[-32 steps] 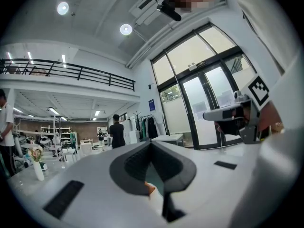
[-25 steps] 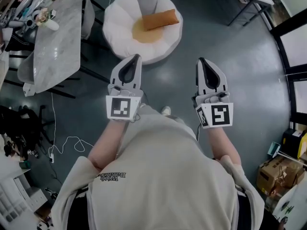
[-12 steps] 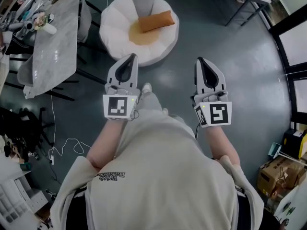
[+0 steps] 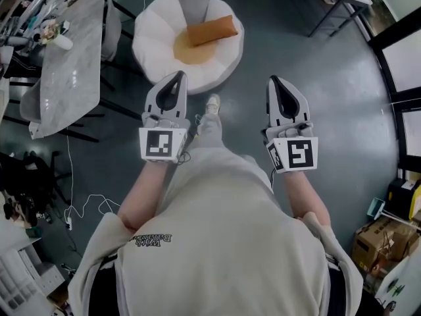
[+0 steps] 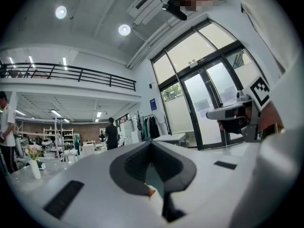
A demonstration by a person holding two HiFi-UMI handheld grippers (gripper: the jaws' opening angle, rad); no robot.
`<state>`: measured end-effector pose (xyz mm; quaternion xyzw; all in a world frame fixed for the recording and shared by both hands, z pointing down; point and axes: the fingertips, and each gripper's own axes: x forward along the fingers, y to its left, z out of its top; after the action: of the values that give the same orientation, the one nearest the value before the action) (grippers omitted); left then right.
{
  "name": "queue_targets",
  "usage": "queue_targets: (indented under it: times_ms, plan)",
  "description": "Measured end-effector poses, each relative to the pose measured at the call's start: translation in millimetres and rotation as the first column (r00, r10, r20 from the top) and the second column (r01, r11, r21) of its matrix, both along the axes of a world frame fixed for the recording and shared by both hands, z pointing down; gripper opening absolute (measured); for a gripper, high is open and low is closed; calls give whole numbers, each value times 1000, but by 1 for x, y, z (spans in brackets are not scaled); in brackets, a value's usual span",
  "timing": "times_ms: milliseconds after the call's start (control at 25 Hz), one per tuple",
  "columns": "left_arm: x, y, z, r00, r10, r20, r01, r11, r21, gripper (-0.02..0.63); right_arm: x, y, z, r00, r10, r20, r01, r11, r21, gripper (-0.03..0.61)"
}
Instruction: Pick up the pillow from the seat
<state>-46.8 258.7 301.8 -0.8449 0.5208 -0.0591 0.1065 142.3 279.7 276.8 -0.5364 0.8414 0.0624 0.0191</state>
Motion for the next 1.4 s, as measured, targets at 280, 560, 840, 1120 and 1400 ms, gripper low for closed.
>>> queue_targets:
  times_ms: [280, 560, 840, 1120, 1400]
  plan:
    - [-1, -43, 2, 1000, -12, -24, 11, 1000, -24, 10, 3, -39, -1, 1000, 3, -17, -3, 1000, -9, 8]
    - [2, -94, 4, 999, -13, -45, 11, 998, -54, 11, 2, -94, 6, 1000, 10, -12, -10, 1000, -28, 8]
    - [0, -171, 1, 1000, 7, -30, -9, 997, -78, 11, -11, -168, 5, 1000, 9, -9, -9, 998, -60, 8]
    - [-3, -247, -11, 998, 26, -50, -30, 996, -80, 11, -19, -238, -1, 1000, 26, -11, -27, 997, -78, 8]
    - [-16, -300, -5, 997, 28, -71, -36, 994, -104, 11, -30, -292, -2, 999, 43, -30, -45, 995, -85, 8]
